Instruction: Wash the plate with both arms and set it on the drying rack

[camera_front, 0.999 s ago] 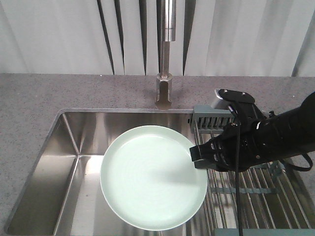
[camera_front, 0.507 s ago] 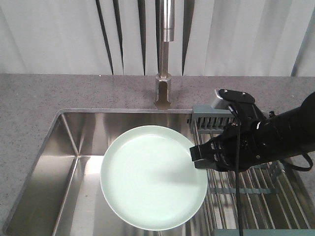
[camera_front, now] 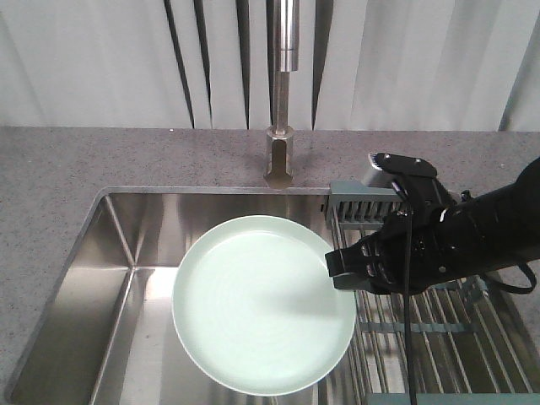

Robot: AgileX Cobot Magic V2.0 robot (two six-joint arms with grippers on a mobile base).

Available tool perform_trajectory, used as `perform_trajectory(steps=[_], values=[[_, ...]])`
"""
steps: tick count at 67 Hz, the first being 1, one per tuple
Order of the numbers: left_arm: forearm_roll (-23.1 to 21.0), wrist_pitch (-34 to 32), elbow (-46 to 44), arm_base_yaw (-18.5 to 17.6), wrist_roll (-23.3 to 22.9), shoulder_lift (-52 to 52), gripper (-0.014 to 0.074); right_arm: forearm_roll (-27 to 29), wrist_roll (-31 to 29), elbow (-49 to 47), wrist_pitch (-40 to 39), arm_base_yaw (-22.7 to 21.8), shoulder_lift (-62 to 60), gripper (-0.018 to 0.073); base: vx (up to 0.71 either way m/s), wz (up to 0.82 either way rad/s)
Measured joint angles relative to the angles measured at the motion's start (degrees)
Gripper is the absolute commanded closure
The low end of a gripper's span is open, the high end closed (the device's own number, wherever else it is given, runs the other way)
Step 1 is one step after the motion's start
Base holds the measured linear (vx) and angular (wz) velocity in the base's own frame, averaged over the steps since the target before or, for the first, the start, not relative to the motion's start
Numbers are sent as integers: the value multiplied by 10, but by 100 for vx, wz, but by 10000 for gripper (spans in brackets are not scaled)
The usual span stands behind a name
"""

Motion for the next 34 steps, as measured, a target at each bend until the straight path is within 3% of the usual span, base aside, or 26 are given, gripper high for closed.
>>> perform_trajectory(steps=[17,34], values=[[0,53,-158,0,0,19,603,0,0,0,0,0,0,561,0,0],[0,221,-330,0,1,148,603,0,0,0,0,0,0,561,0,0]])
